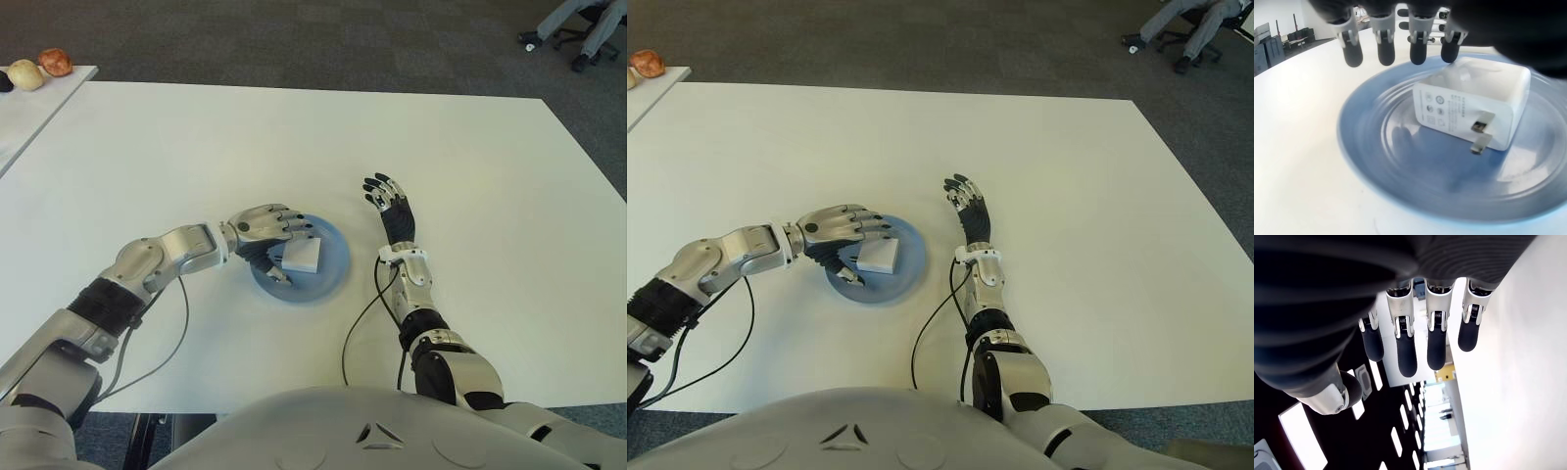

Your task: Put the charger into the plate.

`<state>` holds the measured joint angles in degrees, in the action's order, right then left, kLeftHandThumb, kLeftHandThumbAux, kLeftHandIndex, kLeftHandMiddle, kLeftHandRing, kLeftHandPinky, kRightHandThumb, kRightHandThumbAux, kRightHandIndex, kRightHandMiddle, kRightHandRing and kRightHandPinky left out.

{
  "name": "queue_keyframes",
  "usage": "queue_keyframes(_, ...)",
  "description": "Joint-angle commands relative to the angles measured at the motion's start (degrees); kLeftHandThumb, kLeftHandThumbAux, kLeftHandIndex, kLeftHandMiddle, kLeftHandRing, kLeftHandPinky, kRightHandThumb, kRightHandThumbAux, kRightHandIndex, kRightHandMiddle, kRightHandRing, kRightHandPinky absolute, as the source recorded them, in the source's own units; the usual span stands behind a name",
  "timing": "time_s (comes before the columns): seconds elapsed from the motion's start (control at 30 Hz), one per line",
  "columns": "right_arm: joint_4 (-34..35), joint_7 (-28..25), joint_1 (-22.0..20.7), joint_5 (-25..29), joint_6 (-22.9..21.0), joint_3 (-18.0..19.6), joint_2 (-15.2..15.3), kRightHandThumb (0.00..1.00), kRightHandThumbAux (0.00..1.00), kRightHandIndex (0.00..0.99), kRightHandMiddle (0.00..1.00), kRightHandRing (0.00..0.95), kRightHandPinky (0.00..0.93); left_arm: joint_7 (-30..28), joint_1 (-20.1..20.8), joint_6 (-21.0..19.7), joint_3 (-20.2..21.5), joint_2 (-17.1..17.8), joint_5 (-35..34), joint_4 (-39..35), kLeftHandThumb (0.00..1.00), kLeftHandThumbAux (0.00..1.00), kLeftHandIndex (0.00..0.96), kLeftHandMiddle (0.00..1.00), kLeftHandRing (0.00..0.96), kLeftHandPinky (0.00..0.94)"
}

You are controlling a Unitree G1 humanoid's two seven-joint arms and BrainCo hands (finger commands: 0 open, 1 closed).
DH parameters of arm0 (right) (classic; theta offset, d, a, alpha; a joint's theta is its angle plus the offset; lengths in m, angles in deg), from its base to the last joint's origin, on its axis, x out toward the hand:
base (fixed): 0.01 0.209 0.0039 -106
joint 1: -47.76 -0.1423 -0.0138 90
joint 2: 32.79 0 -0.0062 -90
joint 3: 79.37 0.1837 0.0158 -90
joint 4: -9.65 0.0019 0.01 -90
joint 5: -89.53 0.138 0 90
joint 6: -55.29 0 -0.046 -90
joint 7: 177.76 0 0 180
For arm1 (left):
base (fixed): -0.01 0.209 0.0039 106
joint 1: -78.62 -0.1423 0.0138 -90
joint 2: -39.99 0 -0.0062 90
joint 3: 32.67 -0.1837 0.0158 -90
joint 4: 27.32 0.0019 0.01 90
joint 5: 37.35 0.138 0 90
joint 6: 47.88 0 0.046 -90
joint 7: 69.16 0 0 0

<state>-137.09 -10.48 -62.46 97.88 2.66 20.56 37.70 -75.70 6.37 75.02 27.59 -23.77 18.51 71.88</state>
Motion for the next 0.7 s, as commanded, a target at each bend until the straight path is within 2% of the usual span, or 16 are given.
queue_keyframes(0.03, -3.2, 0.0, 3.9, -0.1, -2.2, -0.2, -0.9, 0.0, 0.601, 0.197, 0.289, 0.239, 0.216, -1.0, -1.3, -0.9, 0.8, 0.9, 0.3, -0.7, 0.213, 0.175, 0.0, 0.0, 0.0, 0.0)
queue_keyframes(0.33, -3.4, 0.3, 3.8, -0.2, -2.1, -0.2, -1.0, 0.0, 0.602, 0.2, 0.296, 0.244, 0.22, 0.5, -1.9, -1.8, 3.2, 0.7, -0.2, -1.8, 0.224, 0.204, 0.0, 0.0, 0.0, 0.0)
queue_keyframes(0.7, -3.4, -0.3, 3.8, 0.0, -2.1, 0.0, -0.9, 0.0, 0.601, 0.204, 0.291, 0.238, 0.212, 0.8, -0.1, -3.5, 14.7, -0.3, -13.9, -3.9, 0.161, 0.334, 0.0, 0.0, 0.0, 0.0)
